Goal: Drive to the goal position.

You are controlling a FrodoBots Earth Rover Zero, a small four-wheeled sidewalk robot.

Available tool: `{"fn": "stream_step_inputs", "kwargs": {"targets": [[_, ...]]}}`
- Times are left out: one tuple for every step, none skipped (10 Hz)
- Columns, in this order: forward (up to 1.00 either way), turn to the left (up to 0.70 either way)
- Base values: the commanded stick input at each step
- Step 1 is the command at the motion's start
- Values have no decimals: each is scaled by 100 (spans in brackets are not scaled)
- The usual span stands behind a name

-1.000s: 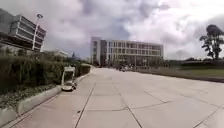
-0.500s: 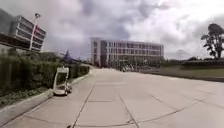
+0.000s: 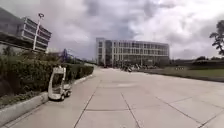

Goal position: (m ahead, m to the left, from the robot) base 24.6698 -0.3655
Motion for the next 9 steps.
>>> {"fn": "stream_step_inputs", "kwargs": {"targets": [[70, 0], [70, 0], [70, 0], [70, 0], [70, 0], [70, 2], [70, 2], [70, 0], [70, 0]]}}
